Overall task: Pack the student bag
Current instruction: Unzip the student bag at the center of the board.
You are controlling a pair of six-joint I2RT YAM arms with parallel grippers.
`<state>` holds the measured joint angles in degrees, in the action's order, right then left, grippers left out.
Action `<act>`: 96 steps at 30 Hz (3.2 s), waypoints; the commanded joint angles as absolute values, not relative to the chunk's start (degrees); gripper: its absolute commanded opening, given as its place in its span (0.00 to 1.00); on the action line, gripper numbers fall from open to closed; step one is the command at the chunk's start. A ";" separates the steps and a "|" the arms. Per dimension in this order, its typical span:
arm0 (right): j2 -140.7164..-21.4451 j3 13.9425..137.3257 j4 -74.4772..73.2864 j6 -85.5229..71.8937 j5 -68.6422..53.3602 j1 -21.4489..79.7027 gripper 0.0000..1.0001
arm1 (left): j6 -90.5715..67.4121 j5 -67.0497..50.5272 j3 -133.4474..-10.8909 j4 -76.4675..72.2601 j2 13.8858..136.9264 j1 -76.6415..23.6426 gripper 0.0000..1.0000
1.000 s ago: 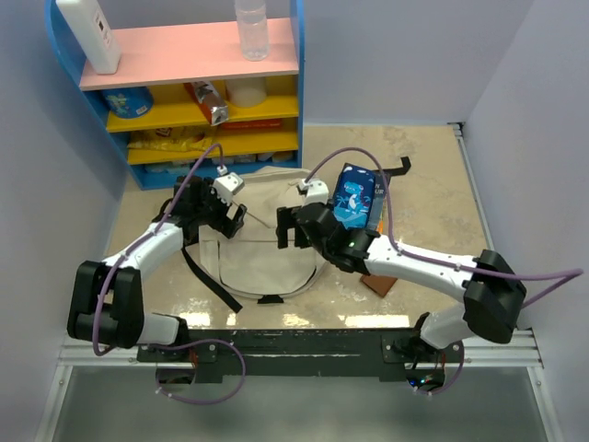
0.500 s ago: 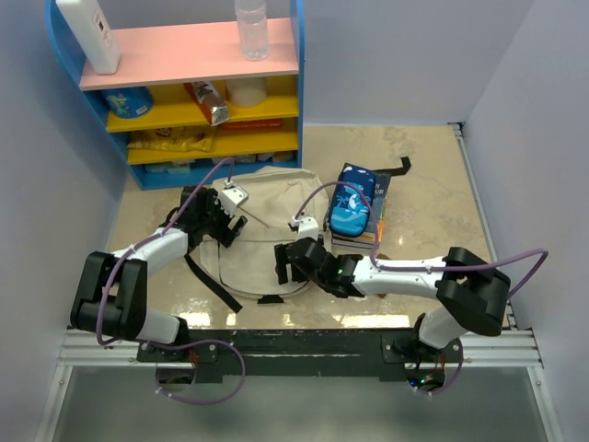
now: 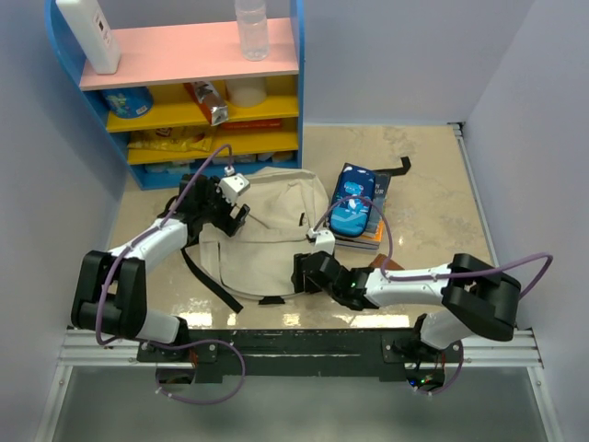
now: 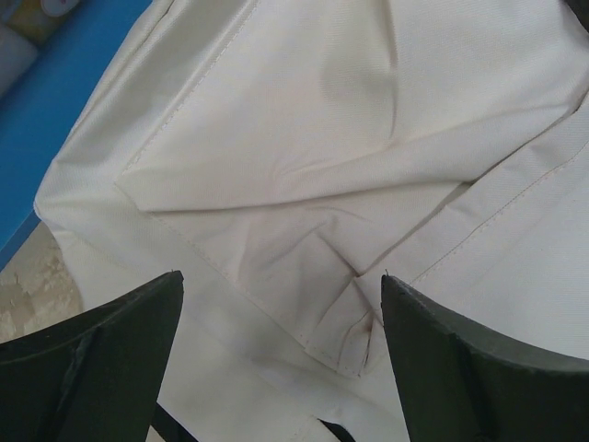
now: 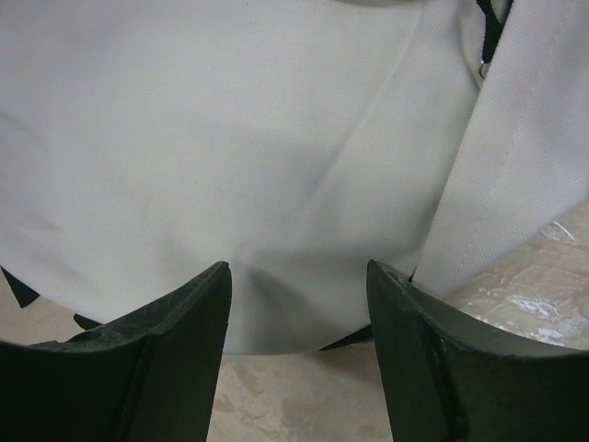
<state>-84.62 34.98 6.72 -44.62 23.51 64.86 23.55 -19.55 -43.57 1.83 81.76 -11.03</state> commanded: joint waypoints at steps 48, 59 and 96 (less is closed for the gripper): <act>-102.74 64.77 0.18 -34.11 31.55 53.88 0.54 | 31.38 -16.17 -53.35 1.60 88.94 -8.97 0.64; -103.98 65.57 -1.32 -33.22 33.57 53.70 0.49 | 34.19 -19.42 -54.84 -3.86 93.51 -5.45 0.86; -107.23 65.04 3.34 -31.38 31.46 51.33 0.10 | 37.09 -14.59 -48.26 -5.63 95.01 -3.43 0.72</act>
<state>-107.63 63.53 1.37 -31.66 31.73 51.33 35.03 -15.31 -50.11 -5.26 96.84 -4.19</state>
